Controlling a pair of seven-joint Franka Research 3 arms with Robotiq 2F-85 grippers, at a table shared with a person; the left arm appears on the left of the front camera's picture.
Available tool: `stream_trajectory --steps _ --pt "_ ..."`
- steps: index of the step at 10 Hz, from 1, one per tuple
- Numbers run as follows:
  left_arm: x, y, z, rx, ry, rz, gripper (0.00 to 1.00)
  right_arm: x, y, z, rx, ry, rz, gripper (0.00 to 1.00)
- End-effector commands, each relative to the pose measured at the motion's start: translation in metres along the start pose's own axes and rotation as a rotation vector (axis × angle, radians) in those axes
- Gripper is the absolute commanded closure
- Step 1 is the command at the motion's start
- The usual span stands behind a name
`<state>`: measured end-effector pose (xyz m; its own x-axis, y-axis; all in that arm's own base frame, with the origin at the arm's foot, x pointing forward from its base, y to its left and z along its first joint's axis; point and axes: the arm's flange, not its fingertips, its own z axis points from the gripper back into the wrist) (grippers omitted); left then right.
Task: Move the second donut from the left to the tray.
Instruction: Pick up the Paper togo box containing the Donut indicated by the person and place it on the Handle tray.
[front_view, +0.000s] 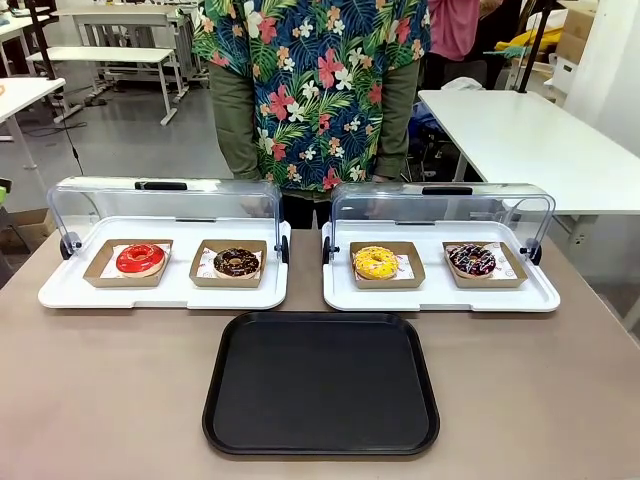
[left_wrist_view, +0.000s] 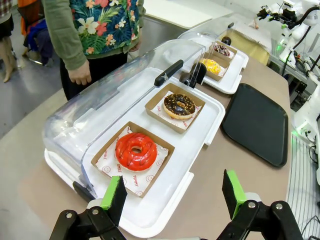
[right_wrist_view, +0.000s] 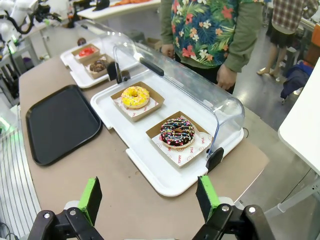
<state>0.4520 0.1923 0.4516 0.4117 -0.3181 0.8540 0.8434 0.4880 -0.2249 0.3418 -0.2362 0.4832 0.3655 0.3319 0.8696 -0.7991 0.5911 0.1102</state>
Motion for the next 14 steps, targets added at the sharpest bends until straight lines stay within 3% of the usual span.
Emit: stream_trajectory --steps 1,14 --pt "0.0019 0.0011 0.0002 -0.001 0.002 0.006 0.00 0.0025 -0.0042 0.0009 -0.005 -0.032 0.030 0.00" --pt "0.0019 0.0011 0.0002 -0.001 0.002 0.006 0.00 0.0025 -0.0042 0.0009 -0.005 -0.032 0.030 0.00"
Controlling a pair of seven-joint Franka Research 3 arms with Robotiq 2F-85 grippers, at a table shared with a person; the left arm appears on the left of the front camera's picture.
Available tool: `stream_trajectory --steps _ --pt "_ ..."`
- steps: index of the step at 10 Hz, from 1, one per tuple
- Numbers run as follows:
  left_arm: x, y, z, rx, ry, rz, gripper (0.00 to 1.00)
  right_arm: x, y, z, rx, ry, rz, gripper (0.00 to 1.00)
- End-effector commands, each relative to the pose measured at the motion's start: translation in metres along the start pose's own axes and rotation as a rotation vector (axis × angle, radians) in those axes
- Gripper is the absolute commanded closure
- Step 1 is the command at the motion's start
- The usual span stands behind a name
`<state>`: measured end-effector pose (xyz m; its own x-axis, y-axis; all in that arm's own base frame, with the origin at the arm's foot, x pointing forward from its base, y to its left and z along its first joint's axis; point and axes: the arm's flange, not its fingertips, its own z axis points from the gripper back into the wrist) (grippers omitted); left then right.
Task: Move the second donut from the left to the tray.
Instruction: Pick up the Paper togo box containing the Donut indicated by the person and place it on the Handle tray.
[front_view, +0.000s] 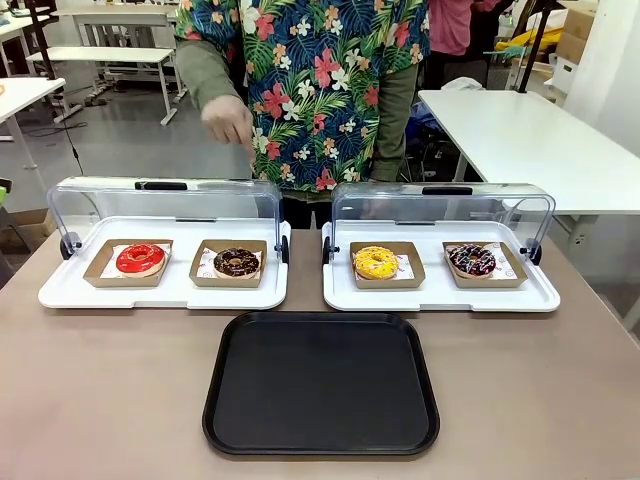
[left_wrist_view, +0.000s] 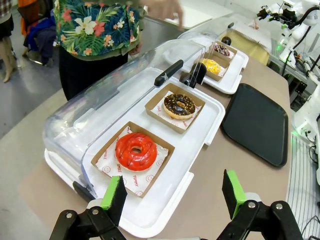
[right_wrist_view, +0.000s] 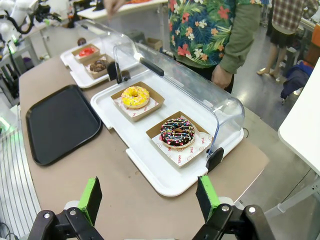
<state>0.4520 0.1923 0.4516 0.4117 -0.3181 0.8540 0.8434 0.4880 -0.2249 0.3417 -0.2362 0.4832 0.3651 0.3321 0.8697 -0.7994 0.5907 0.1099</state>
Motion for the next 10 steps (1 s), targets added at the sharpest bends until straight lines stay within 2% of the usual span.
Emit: stream_trajectory --steps 1,10 --pt "0.0019 0.0011 0.0002 -0.001 0.002 0.006 0.00 0.0024 -0.0042 0.0008 -0.005 -0.032 0.030 0.00" --pt "0.0019 0.0011 0.0002 -0.001 0.002 0.006 0.00 0.0024 -0.0042 0.0008 -0.005 -0.032 0.030 0.00"
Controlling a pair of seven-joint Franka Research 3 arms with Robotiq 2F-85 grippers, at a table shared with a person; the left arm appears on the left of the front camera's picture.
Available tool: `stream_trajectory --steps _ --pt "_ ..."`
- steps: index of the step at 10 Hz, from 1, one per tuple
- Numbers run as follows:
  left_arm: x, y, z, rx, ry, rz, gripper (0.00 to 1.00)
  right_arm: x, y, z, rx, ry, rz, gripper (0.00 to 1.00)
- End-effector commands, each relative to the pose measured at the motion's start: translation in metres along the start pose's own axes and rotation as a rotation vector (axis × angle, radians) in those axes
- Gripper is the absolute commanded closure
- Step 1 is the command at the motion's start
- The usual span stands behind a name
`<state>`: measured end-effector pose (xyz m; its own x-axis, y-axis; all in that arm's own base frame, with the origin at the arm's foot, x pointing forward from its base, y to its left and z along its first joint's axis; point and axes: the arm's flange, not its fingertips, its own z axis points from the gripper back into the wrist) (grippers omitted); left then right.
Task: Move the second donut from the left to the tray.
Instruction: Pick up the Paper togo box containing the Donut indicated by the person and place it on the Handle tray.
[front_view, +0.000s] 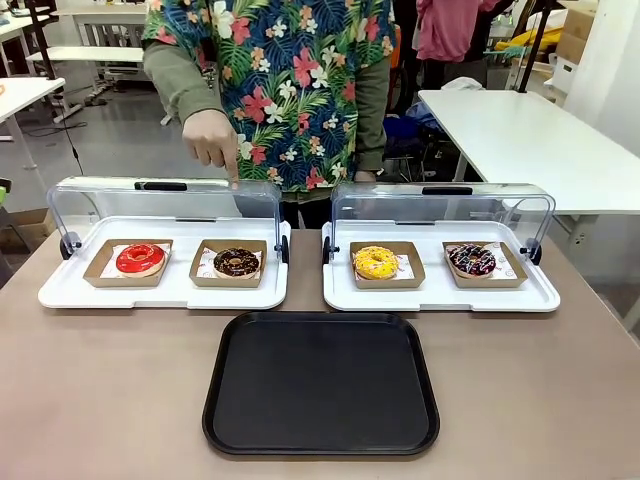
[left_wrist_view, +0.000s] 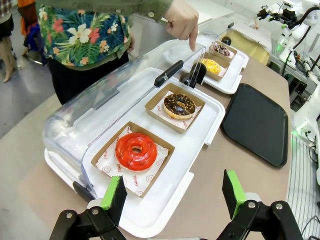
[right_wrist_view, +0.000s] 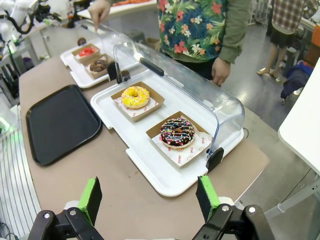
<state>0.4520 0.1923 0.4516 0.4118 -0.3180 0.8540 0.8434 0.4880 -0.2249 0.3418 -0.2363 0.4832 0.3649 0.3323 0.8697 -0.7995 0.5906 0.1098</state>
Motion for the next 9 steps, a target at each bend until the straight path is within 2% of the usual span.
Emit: stream_trajectory --steps 1,9 --pt "0.0019 0.0011 0.0002 -0.001 0.002 0.006 0.00 0.0025 -0.0041 0.0008 -0.005 -0.032 0.030 0.00" --pt "0.0019 0.0011 0.0002 -0.001 0.002 0.006 0.00 0.0025 -0.0041 0.0008 -0.005 -0.032 0.030 0.00"
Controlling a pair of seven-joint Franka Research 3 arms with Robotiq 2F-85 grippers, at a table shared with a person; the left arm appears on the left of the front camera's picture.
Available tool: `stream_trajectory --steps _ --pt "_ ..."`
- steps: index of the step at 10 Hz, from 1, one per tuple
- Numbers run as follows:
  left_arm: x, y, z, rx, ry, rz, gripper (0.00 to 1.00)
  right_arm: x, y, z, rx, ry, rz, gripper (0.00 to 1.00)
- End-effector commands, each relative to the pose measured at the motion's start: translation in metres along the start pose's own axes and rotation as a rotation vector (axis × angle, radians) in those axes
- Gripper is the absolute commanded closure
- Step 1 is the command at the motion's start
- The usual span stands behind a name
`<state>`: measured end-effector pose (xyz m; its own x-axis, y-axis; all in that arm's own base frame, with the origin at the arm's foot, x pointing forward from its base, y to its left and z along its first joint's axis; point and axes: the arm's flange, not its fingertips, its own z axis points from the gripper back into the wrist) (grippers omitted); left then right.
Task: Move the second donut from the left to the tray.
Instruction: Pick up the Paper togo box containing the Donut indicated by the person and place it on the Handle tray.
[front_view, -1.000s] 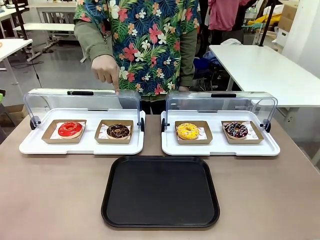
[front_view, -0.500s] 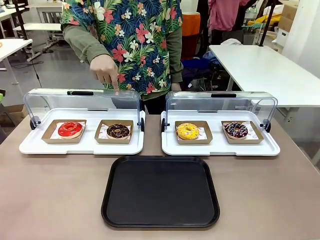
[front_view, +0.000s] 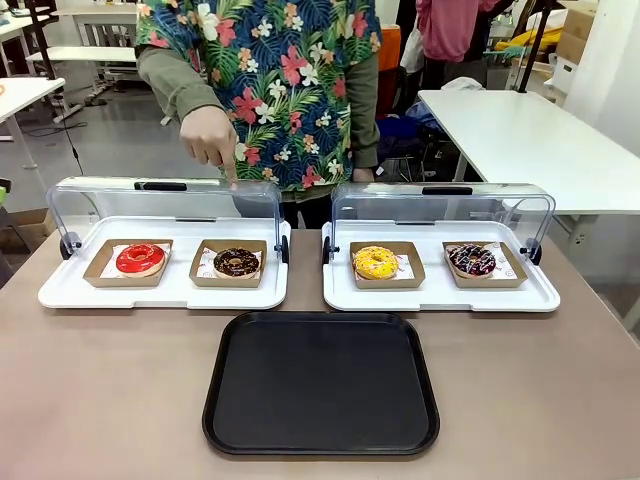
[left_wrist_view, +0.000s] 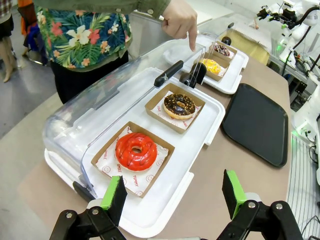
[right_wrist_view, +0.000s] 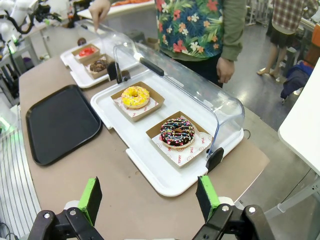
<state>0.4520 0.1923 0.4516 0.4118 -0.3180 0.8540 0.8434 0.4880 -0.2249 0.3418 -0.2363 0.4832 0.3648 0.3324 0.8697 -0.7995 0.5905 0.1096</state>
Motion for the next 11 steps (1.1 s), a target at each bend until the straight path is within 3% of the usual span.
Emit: stream_trajectory --steps 1,2,7,11 --pt "0.002 0.001 0.000 -0.001 0.002 0.006 0.00 0.002 -0.004 0.001 -0.005 -0.032 0.030 0.00" --pt "0.000 0.000 0.000 0.000 0.000 0.000 0.00 0.002 -0.004 0.001 -0.005 -0.032 0.030 0.00" --pt "0.089 -0.053 -0.145 0.008 0.457 -0.255 0.00 0.002 -0.004 0.001 -0.005 -0.032 0.030 0.00" --pt "0.093 -0.095 -0.253 -0.033 0.747 -0.424 0.00 0.002 -0.004 0.001 -0.005 -0.032 0.030 0.00"
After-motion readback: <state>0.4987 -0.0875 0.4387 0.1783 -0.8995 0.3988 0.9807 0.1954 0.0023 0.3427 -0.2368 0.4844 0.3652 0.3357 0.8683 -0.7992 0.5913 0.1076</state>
